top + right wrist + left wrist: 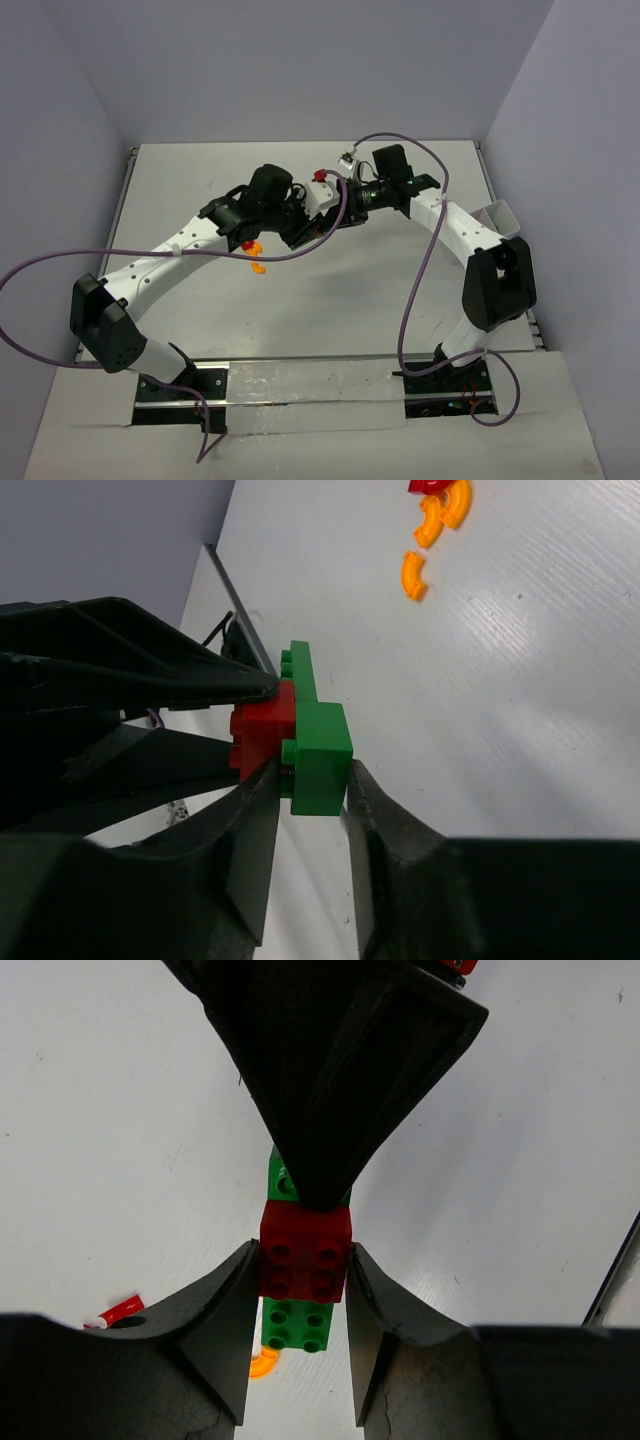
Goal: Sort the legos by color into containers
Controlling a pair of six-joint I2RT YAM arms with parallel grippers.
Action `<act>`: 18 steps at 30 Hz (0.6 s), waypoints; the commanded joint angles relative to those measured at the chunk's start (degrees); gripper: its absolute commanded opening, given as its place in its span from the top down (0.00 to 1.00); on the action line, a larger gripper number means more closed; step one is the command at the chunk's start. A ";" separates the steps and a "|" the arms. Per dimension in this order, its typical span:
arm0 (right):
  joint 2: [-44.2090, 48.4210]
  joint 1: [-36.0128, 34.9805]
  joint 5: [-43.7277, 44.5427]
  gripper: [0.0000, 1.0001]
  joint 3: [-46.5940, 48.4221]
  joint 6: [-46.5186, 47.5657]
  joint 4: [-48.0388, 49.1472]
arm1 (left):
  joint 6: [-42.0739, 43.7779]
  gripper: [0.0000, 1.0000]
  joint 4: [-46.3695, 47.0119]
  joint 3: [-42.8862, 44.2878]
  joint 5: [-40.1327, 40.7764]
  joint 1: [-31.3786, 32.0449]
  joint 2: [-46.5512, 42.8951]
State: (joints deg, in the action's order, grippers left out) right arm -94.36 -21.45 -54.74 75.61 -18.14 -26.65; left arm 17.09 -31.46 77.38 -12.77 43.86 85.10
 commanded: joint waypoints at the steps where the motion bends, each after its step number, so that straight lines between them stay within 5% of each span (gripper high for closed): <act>1: -0.16 -0.61 -4.67 0.71 -0.43 -0.67 2.04 | -0.10 1.00 3.81 1.49 1.34 0.44 0.03; 7: 0.14 -0.52 -1.01 0.99 0.58 1.87 -0.57 | -0.11 1.00 4.46 0.93 2.44 0.44 0.40; 18: 4.25 4.58 19.88 1.00 2.26 12.85 -10.95 | -2.71 1.00 3.47 1.69 0.40 0.53 -0.81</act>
State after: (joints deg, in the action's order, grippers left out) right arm -94.47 -20.43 -42.86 75.53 -11.71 -31.96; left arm 16.32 -30.55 77.37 -11.15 44.18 85.38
